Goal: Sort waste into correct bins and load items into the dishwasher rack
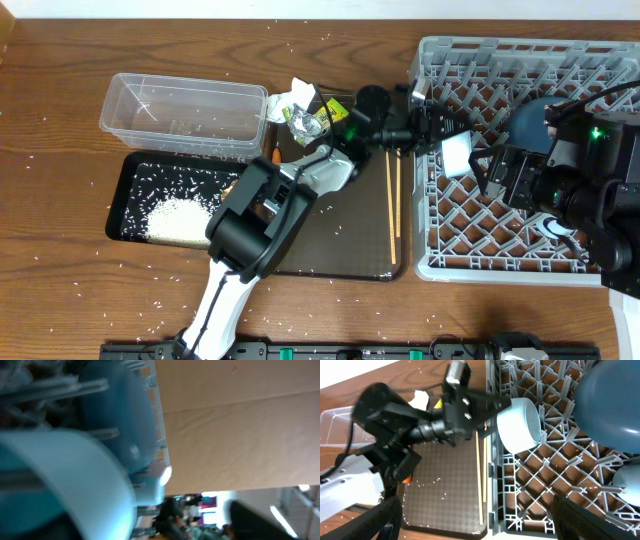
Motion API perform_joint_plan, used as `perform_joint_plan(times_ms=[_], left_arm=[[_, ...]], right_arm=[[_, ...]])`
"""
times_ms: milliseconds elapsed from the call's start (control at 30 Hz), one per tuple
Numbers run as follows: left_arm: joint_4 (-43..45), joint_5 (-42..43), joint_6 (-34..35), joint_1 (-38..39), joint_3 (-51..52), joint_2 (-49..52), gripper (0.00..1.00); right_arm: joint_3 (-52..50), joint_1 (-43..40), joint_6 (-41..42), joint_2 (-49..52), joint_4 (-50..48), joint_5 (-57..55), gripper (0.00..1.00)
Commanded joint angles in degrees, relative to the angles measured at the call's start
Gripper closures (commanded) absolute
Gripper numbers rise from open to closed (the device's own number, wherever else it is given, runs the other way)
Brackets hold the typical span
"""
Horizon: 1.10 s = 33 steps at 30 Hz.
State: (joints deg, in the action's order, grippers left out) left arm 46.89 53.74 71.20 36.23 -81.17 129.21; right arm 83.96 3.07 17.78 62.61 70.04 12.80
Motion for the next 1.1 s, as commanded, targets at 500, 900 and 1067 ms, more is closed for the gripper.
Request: perform_joint_plan(times_ms=[500, 900, 1067], left_arm=[[-1.7, 13.1, -2.1, -9.6, -0.2, 0.8, 0.02], [-0.2, 25.6, -1.1, -20.9, -0.2, -10.5, 0.02], [-0.7, 27.1, -1.7, -27.0, -0.2, -17.8, 0.02]], right_arm=[[0.6, -1.3, -0.2, 0.0, 0.0, -0.6, 0.12], [0.6, -1.3, -1.5, 0.0, -0.2, -0.8, 0.12], [0.6, -1.3, -3.5, 0.0, -0.8, -0.8, 0.12]])
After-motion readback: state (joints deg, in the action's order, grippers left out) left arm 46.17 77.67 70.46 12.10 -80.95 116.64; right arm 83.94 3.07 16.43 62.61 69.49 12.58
